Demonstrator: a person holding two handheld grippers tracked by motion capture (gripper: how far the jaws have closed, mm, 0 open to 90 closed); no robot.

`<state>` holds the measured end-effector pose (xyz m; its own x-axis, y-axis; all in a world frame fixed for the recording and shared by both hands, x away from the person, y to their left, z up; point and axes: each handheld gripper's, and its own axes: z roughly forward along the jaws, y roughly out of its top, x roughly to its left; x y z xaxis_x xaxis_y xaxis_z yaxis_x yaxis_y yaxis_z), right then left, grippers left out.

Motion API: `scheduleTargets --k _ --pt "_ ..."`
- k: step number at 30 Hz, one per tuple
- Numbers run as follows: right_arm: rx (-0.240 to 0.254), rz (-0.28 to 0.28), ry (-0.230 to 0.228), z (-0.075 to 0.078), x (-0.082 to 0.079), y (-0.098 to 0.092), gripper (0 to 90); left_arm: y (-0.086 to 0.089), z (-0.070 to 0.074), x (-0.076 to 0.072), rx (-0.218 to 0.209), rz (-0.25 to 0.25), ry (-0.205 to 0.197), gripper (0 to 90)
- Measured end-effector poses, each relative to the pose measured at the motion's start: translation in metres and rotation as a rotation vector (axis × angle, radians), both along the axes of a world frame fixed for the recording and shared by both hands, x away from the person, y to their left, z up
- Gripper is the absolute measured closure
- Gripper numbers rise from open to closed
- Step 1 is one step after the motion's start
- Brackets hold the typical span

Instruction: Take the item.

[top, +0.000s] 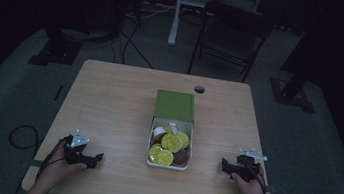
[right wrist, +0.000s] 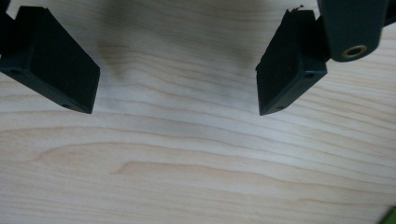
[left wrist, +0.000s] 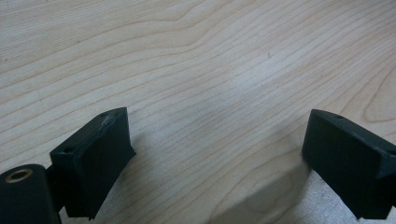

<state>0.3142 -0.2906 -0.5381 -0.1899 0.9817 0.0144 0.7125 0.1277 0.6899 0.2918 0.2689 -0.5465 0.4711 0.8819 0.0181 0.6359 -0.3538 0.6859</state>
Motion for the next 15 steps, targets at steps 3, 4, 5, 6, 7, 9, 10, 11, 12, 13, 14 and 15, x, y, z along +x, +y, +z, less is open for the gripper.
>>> scheduleTargets --k 3,4,5,6,7,9,10,11,12,13,14,15 --pt "0.027 0.015 -0.009 0.010 -0.003 0.004 13.2 0.000 0.000 0.001 0.000 0.014 0.005 0.0" --pt "0.030 0.025 -0.013 0.014 -0.003 0.005 13.2 0.000 0.000 0.001 0.000 0.013 0.005 0.0" --pt "0.033 0.034 -0.019 0.018 -0.004 0.007 13.2 0.000 0.000 0.001 0.000 0.013 0.005 0.0" --pt "0.034 0.044 -0.024 0.021 -0.005 0.009 13.3 0.000 0.000 0.001 0.000 0.013 0.005 0.0" --pt "0.037 0.058 -0.031 0.025 -0.006 0.012 13.3 0.000 0.000 0.001 0.000 0.014 0.005 0.0" --pt "0.044 0.081 -0.040 0.033 -0.007 0.017 13.3 0.000 0.000 0.001 0.000 0.014 0.006 0.0" --pt "0.049 0.094 -0.046 0.037 -0.008 0.020 13.3 0.000 0.000 0.001 0.000 0.014 0.006 0.0" --pt "0.053 0.105 -0.053 0.041 -0.009 0.023 13.3 0.000 0.000 0.001 -0.001 0.015 0.005 0.0" --pt "0.052 0.118 -0.064 0.045 -0.009 0.026 13.3 0.000 0.000 0.001 -0.001 0.015 0.005 0.0" --pt "0.054 0.127 -0.073 0.050 -0.010 0.030 13.5 0.000 0.000 0.001 -0.001 0.015 0.005 0.0" --pt "0.054 0.139 -0.083 0.054 -0.011 0.033 13.5 0.000 0.000 0.001 -0.001 0.015 0.005 0.0" --pt "0.055 0.150 -0.094 0.059 -0.012 0.036 13.5 0.000 0.000 0.001 -0.001 0.015 0.005 0.0"
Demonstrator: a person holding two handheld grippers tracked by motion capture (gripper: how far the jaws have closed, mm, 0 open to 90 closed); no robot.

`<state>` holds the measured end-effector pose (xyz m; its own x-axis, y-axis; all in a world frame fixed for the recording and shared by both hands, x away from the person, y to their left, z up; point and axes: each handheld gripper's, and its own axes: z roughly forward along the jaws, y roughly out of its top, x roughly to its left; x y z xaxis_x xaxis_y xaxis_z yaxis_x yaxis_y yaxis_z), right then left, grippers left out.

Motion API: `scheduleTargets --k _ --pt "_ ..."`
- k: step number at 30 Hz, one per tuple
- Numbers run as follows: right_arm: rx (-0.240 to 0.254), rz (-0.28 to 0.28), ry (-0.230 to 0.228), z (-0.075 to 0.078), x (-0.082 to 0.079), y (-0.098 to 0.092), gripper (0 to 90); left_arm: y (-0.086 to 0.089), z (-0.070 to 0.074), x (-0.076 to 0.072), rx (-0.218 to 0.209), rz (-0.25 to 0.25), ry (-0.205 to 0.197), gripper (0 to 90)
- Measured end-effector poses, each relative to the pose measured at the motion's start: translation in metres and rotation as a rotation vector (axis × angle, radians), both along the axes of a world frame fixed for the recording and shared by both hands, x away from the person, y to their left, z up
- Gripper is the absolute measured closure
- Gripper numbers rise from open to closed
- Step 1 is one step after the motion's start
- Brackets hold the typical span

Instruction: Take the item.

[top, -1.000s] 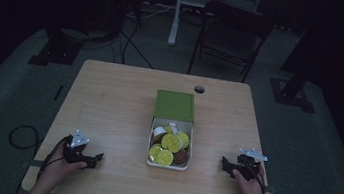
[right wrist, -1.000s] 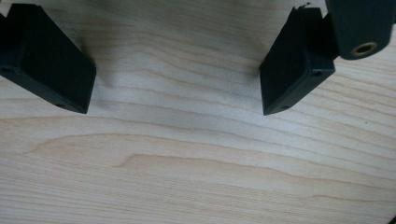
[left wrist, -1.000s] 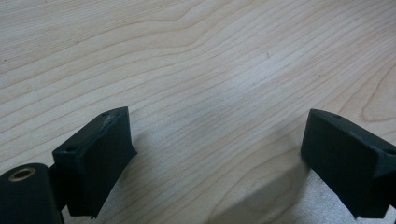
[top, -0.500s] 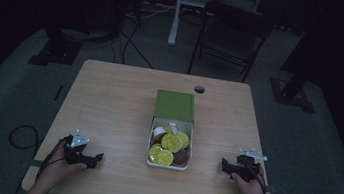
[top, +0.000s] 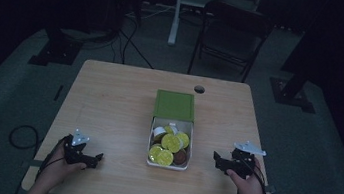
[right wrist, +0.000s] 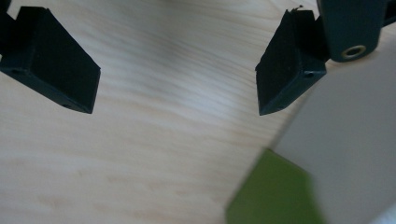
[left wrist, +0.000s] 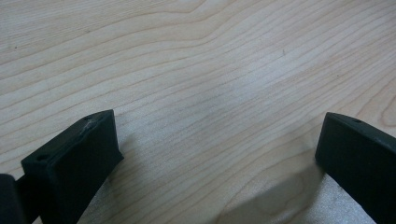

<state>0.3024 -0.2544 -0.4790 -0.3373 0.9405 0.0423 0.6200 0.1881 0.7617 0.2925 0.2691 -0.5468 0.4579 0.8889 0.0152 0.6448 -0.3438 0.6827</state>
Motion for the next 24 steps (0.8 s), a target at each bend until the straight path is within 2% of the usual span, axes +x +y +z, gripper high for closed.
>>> scheduleTargets --k 5,6,15,24 --pt "0.003 0.041 -0.039 0.019 -0.002 0.013 13.6 0.000 0.000 0.000 0.001 0.001 0.000 0.0" --pt "0.011 0.065 -0.063 0.029 -0.004 0.020 13.6 0.000 0.000 0.000 0.001 0.002 0.000 0.0" --pt "0.031 0.187 -0.113 0.055 -0.012 0.053 17.6 0.000 0.000 0.000 0.000 0.001 0.001 0.0" --pt "0.030 0.308 -0.125 0.062 -0.021 0.089 24.1 0.000 0.000 0.000 0.001 0.001 0.000 0.0"
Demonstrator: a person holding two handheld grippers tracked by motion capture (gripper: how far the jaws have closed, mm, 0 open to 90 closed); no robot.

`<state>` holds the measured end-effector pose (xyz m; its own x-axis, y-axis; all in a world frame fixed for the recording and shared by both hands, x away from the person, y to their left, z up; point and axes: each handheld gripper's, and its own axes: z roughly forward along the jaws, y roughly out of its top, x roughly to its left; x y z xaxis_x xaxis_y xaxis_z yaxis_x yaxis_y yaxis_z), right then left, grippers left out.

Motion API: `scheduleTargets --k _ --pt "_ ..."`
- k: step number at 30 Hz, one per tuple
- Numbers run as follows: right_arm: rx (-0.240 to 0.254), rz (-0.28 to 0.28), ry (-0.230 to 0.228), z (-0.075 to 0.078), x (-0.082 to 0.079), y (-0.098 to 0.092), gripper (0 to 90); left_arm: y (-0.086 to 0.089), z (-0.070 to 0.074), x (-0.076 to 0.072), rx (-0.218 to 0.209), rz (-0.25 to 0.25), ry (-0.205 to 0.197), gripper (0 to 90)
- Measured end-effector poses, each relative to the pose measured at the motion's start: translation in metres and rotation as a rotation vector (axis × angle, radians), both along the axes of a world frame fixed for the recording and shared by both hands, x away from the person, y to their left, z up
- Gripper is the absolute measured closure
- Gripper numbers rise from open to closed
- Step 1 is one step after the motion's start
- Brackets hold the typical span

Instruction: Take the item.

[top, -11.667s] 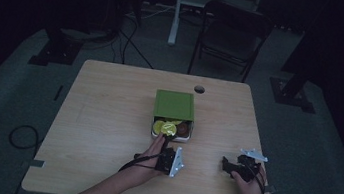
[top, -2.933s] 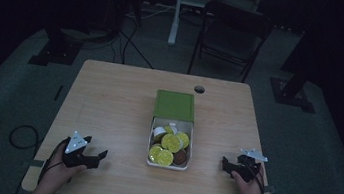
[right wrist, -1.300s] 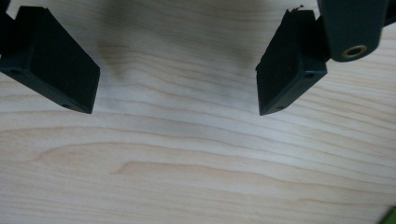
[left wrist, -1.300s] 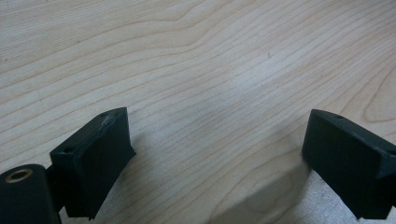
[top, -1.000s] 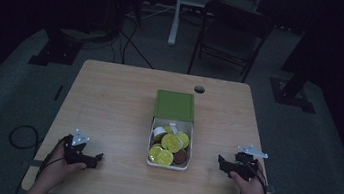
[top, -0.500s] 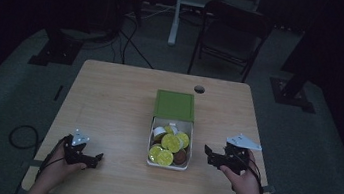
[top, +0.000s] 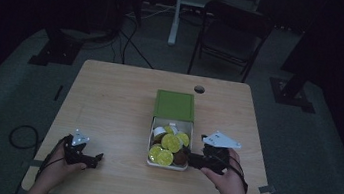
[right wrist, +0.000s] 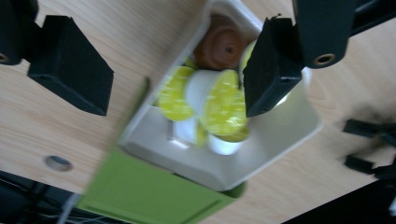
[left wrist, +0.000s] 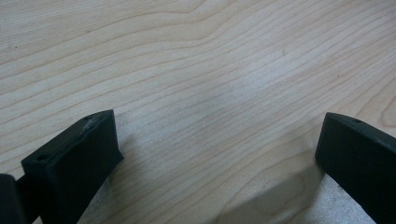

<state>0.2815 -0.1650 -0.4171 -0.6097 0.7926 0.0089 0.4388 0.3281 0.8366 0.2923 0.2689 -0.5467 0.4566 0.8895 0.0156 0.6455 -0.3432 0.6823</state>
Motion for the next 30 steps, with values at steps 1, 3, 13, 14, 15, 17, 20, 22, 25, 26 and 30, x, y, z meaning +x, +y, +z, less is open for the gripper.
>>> scheduleTargets --k 1,3,13,14,15,17,20,22,25,26,30 --pt "0.001 0.012 0.006 -0.001 -0.001 0.004 24.1 0.000 0.000 0.000 0.000 0.000 0.000 0.0" --pt "0.000 0.035 0.012 -0.002 -0.001 0.012 24.4 0.000 0.000 0.000 0.000 0.000 0.000 0.0" --pt "0.011 0.107 0.048 -0.018 -0.004 0.042 24.7 0.000 0.000 0.000 0.000 0.000 0.000 0.0" --pt "0.010 0.110 0.051 -0.020 -0.004 0.044 24.9 0.000 0.000 0.000 0.000 0.000 0.000 0.0" --pt "0.006 0.112 0.055 -0.022 -0.004 0.046 26.8 0.000 0.000 0.000 0.000 0.000 0.000 0.0" --pt "0.003 0.110 0.058 -0.024 -0.004 0.048 27.1 0.000 0.000 0.000 0.000 0.000 0.000 0.0" --pt "-0.004 0.112 0.072 -0.032 -0.003 0.053 27.1 0.000 0.000 0.000 0.000 0.000 0.000 0.0" --pt "-0.024 0.105 0.070 -0.036 -0.003 0.056 27.1 0.000 0.000 0.000 0.000 0.000 0.000 0.0" --pt "-0.030 0.102 0.081 -0.042 -0.002 0.060 27.1 0.000 0.000 0.000 0.000 0.000 0.000 0.0" --pt "-0.033 0.101 0.082 -0.044 -0.002 0.061 27.1 0.000 0.000 0.000 0.000 0.000 0.000 0.0" --pt "-0.051 0.105 0.090 -0.050 -0.002 0.067 27.2 0.000 0.000 0.000 0.000 0.000 0.000 0.0"
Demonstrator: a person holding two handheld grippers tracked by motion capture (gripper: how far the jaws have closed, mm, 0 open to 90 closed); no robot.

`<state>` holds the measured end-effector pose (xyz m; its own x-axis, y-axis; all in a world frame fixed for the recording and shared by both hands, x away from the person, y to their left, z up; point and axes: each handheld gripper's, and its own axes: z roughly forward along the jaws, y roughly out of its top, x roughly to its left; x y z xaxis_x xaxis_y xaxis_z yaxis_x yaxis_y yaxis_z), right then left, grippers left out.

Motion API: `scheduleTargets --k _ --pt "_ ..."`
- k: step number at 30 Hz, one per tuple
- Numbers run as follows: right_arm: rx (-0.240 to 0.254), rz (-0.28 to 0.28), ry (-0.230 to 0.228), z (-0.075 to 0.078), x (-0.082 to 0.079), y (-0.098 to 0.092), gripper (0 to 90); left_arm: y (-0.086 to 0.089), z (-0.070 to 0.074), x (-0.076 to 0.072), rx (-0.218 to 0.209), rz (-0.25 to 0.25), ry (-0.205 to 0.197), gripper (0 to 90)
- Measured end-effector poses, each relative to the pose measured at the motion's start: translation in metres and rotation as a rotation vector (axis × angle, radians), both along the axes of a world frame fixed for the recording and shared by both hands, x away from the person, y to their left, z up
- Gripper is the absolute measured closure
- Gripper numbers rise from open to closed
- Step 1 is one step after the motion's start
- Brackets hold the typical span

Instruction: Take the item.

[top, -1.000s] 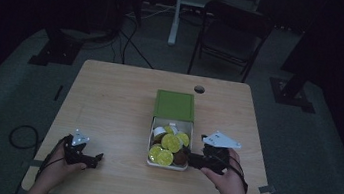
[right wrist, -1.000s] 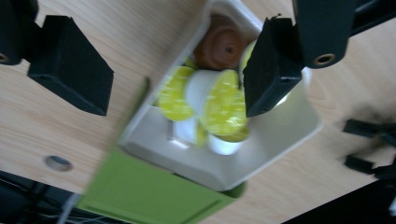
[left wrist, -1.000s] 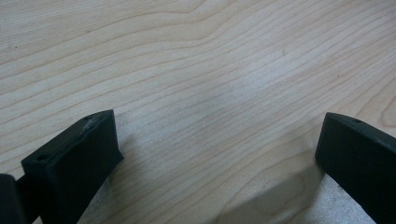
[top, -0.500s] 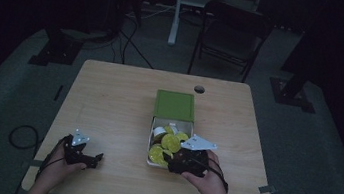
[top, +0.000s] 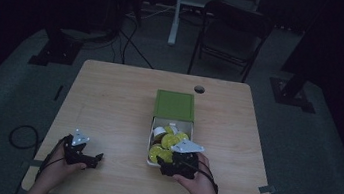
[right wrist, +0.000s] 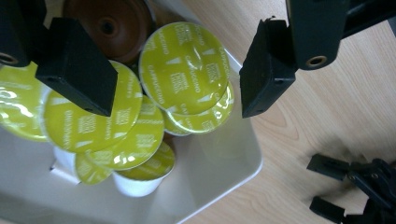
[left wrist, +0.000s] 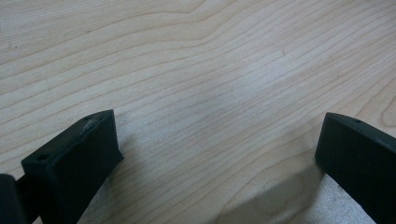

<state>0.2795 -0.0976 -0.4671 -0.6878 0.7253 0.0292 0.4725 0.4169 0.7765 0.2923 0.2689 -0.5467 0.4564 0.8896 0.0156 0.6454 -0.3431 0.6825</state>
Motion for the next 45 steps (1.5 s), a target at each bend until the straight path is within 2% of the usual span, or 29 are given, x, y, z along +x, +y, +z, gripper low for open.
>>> scheduleTargets --k 11,14,19,23,30,45 --pt "-0.043 0.011 0.003 -0.013 -0.001 0.016 28.8 0.000 0.000 0.000 0.000 0.000 0.000 0.0" --pt "-0.075 0.010 -0.009 -0.017 -0.002 0.019 30.6 0.000 0.000 0.000 0.000 0.000 0.000 0.0" --pt "-0.073 0.008 0.003 -0.023 -0.002 0.023 33.7 0.000 0.000 0.000 0.000 0.000 0.000 0.0" --pt "-0.061 -0.004 0.013 -0.023 0.000 0.021 37.5 0.000 0.000 0.000 0.000 0.000 0.000 0.0" --pt "-0.068 0.032 0.008 -0.021 0.001 0.019 38.0 0.000 0.000 0.000 0.000 0.000 0.000 0.0" --pt "-0.044 0.086 -0.005 -0.005 0.000 0.013 38.1 0.000 0.000 0.000 0.000 0.000 0.000 0.0"
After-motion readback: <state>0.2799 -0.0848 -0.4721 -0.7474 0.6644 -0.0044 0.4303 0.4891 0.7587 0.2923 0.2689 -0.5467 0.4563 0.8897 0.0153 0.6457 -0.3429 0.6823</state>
